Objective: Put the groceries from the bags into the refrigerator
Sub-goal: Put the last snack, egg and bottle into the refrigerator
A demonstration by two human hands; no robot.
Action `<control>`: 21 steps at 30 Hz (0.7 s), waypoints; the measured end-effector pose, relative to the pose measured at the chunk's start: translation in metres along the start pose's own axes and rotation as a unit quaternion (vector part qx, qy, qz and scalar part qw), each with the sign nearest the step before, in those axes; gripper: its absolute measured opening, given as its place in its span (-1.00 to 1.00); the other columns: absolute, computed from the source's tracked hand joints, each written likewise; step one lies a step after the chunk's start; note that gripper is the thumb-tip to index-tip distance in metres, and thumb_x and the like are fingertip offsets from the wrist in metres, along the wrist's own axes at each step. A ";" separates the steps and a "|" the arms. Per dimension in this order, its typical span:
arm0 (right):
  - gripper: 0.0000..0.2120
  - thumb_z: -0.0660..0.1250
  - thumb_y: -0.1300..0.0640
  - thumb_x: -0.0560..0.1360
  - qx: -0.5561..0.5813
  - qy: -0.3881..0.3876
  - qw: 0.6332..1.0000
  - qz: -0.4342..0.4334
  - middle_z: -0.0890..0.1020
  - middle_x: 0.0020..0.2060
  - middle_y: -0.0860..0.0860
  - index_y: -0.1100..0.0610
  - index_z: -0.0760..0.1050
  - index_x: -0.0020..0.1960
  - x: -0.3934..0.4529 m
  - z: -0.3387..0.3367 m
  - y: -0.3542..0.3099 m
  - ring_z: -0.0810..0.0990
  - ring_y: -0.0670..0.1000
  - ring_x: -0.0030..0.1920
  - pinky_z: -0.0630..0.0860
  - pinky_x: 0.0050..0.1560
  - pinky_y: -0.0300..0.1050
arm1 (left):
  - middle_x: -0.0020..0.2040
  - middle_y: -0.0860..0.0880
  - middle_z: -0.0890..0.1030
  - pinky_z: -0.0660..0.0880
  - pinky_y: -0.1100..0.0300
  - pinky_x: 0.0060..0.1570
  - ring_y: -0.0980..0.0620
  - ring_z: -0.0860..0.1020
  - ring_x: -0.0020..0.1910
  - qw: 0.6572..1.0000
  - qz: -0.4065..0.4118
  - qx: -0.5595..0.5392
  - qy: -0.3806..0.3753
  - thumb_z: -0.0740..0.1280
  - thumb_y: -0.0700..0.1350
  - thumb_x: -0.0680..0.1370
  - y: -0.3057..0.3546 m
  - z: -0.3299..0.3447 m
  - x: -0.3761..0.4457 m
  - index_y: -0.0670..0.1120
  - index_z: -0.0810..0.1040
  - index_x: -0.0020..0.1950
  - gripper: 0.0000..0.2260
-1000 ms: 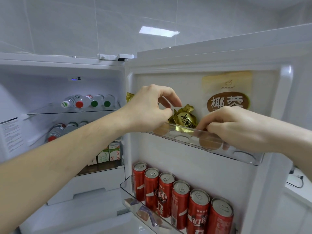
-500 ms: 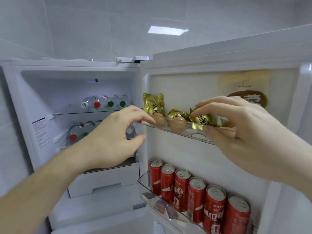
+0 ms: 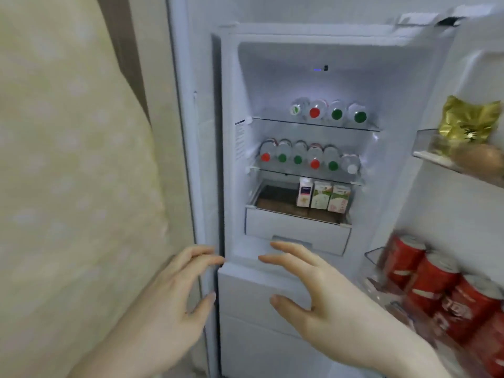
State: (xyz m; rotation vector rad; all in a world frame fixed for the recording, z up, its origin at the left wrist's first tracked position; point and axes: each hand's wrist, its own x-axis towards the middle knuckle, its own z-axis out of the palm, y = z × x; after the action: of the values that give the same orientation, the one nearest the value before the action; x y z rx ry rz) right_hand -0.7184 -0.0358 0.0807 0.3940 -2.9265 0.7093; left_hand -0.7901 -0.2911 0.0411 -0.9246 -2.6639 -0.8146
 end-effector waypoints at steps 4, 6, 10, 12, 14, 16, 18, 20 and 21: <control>-0.46 0.27 -0.19 0.62 0.046 -0.125 0.990 -0.054 0.03 0.53 -0.46 -0.33 0.17 0.54 0.053 0.052 -0.012 0.04 -0.37 0.54 0.01 0.39 -0.48 | 0.37 0.43 0.28 0.18 0.51 0.27 0.37 0.34 0.34 0.989 -0.149 0.020 -0.002 0.39 0.03 0.46 -0.044 0.000 -0.063 0.35 0.37 0.33 -0.52; -0.44 0.27 -0.17 0.62 0.060 -0.180 0.978 -0.088 0.03 0.54 -0.43 -0.32 0.14 0.56 0.077 0.073 -0.018 0.03 -0.34 0.54 -0.01 0.39 -0.46 | 0.38 0.44 0.25 0.17 0.53 0.25 0.36 0.34 0.34 0.978 -0.207 0.024 0.015 0.32 0.09 0.45 -0.055 0.004 -0.090 0.35 0.39 0.32 -0.55; -0.41 0.27 -0.18 0.63 0.057 -0.284 0.943 -0.163 -0.01 0.44 -0.48 -0.36 0.07 0.56 0.117 0.108 -0.025 0.02 -0.34 0.50 0.01 0.41 -0.39 | 0.38 0.49 0.16 0.14 0.53 0.23 0.39 0.28 0.36 0.935 -0.346 0.031 0.069 0.26 0.14 0.44 -0.055 0.023 -0.139 0.38 0.38 0.31 -0.57; -0.40 0.28 -0.17 0.62 0.049 -0.317 0.924 -0.207 -0.03 0.47 -0.47 -0.36 0.07 0.56 0.132 0.125 -0.026 0.04 -0.31 0.53 0.04 0.38 -0.40 | 0.39 0.51 0.11 0.18 0.56 0.17 0.38 0.27 0.37 0.903 -0.418 0.036 0.090 0.23 0.19 0.44 -0.050 0.035 -0.163 0.41 0.33 0.31 -0.57; -0.39 0.29 -0.16 0.62 0.037 -0.341 0.904 -0.254 -0.06 0.54 -0.42 -0.35 0.07 0.56 0.142 0.142 -0.027 0.05 -0.28 0.54 0.05 0.39 -0.39 | 0.40 0.52 0.02 0.18 0.52 0.16 0.32 0.24 0.41 0.872 -0.476 0.054 0.100 0.22 0.20 0.49 -0.035 0.046 -0.183 0.40 0.25 0.37 -0.56; -0.38 0.29 -0.17 0.62 0.029 -0.361 0.881 -0.303 -0.08 0.57 -0.39 -0.35 0.07 0.57 0.146 0.158 -0.032 0.02 -0.25 0.56 0.05 0.45 -0.35 | 0.42 0.47 -0.04 0.16 0.42 0.23 0.25 0.20 0.45 0.838 -0.528 0.077 0.111 0.28 0.13 0.57 -0.014 0.053 -0.203 0.35 0.20 0.45 -0.52; -0.38 0.27 -0.20 0.61 0.023 -0.383 0.854 -0.350 -0.10 0.57 -0.39 -0.35 0.05 0.57 0.145 0.171 -0.042 0.01 -0.23 0.59 0.05 0.51 -0.31 | 0.45 0.39 -0.03 0.18 0.35 0.33 0.19 0.18 0.48 0.805 -0.570 0.100 0.127 0.31 0.10 0.59 0.011 0.057 -0.223 0.31 0.19 0.49 -0.48; -0.38 0.26 -0.22 0.61 0.022 -0.409 0.826 -0.388 -0.12 0.57 -0.41 -0.35 0.03 0.57 0.135 0.181 -0.061 0.02 -0.22 0.59 0.10 0.52 -0.26 | 0.48 0.35 0.01 0.19 0.28 0.41 0.13 0.19 0.52 0.774 -0.605 0.105 0.154 0.31 0.12 0.56 0.038 0.060 -0.243 0.26 0.24 0.50 -0.48; -0.38 0.26 -0.22 0.61 0.021 -0.416 0.811 -0.411 -0.13 0.56 -0.42 -0.36 0.03 0.57 0.129 0.186 -0.072 0.03 -0.22 0.58 0.14 0.50 -0.25 | 0.50 0.36 0.01 0.19 0.26 0.43 0.13 0.17 0.53 0.758 -0.619 0.107 0.175 0.30 0.13 0.55 0.054 0.060 -0.254 0.26 0.26 0.50 -0.48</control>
State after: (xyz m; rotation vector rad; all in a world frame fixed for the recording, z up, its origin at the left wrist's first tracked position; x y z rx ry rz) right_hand -0.8296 -0.2130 -0.0321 2.2836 -2.8354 0.5115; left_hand -0.5589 -0.3518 -0.0760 1.1260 -2.6330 -0.6830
